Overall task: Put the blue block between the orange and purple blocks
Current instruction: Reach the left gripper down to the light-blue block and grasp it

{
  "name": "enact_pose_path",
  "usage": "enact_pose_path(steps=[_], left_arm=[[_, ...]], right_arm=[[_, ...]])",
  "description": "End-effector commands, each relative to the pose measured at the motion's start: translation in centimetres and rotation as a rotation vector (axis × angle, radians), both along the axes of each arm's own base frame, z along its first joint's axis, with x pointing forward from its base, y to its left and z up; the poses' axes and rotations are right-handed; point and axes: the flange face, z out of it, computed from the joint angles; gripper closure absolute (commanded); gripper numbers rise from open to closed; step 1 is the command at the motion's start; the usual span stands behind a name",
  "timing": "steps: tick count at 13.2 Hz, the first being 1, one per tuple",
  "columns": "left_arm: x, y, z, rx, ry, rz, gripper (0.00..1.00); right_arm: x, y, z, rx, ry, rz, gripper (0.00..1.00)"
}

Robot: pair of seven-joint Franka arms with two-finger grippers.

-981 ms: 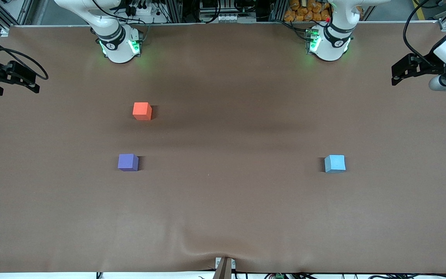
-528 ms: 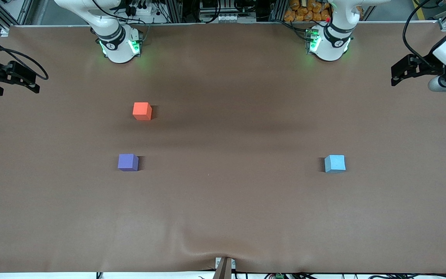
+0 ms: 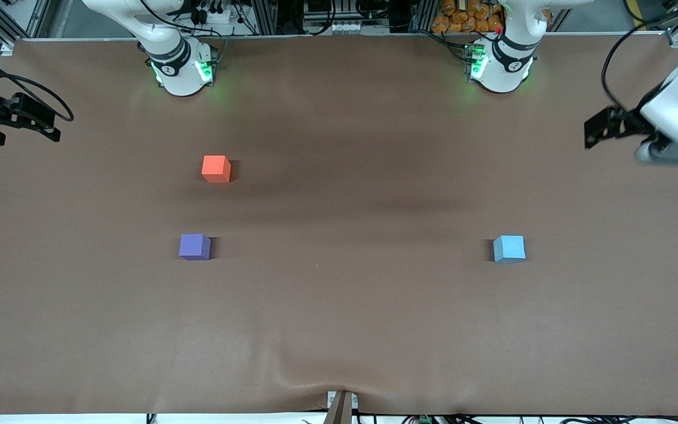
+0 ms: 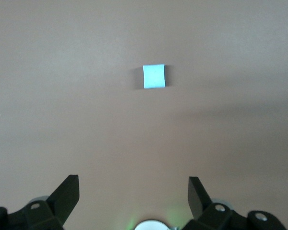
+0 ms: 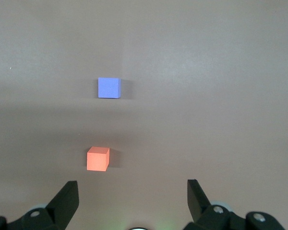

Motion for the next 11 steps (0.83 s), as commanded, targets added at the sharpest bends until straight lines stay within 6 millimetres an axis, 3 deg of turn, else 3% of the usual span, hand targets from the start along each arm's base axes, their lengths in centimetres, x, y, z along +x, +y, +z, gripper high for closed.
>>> enact_pose_path(steps=[1,3,6,11], left_arm=[[1.3,-0.5,-7.1,-0.014,0.018,0.010,0.00],[2.0,-0.6,-12.8,-0.018,0.005,0.040,0.00],[4.7,-1.0,-20.7,-0.025,0.018,0.100,0.00],[6.8,-1.2,-29.8,-0.034,0.034,0.172,0.00]], right_arm=[[0.1,-0.3,0.2,0.016,0.006,0.005,0.00],[0.0,-0.3,0.3,0.016,0.005,0.005,0.00],[0.0,-0.2,0.3,0.016,0.005,0.007,0.00],[-0.1,-0.7,0.2,0.044,0.015,-0.002,0.00]])
